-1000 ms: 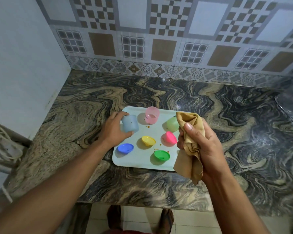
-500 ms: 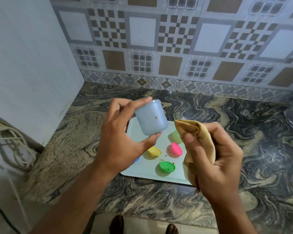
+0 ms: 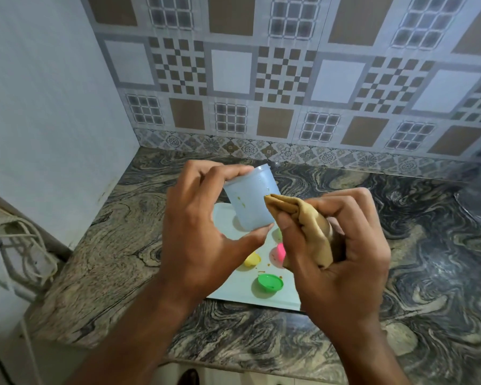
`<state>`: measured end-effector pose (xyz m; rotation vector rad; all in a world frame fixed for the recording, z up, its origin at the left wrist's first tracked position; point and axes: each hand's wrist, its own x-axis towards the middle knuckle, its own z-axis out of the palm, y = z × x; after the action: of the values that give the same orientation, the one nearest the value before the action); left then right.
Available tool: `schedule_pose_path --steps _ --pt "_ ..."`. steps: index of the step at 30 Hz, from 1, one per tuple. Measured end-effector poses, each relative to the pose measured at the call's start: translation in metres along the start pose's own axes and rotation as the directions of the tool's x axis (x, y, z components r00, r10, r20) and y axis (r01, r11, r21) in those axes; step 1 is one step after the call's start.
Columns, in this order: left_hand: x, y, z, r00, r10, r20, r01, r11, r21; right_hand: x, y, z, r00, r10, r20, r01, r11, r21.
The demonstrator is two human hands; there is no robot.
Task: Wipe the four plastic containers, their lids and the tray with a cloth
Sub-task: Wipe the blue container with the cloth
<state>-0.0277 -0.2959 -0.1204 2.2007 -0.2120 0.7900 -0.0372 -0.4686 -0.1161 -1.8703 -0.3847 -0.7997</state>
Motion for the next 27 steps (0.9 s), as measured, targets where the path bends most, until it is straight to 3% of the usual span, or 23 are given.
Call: schedule_pose_path --steps 6,17,22,27 --pt "-0.004 0.010 0.004 0.998 0.044 -0.052 -0.043 0.999 0.031 0.006 -0.002 0.016 0.999 -0.023 -0.037 0.021 0.999 -0.045" --pt "-0.003 0.006 0.001 0.991 0.105 -0.088 -0.098 0.992 0.084 0.031 0.014 0.029 0.969 0.206 -0.137 -0.190 0.975 0.118" --pt "-0.004 0.003 0.001 0.986 -0.026 -0.164 0.018 0.999 -0.050 0.018 0.007 0.015 0.979 0.177 -0.103 -0.130 0.925 0.356" --pt "-0.002 0.006 0.006 0.989 -0.076 -0.129 0.038 0.961 -0.274 -0.009 0.004 0.018 0.979 0.178 -0.104 -0.129 0.924 0.361"
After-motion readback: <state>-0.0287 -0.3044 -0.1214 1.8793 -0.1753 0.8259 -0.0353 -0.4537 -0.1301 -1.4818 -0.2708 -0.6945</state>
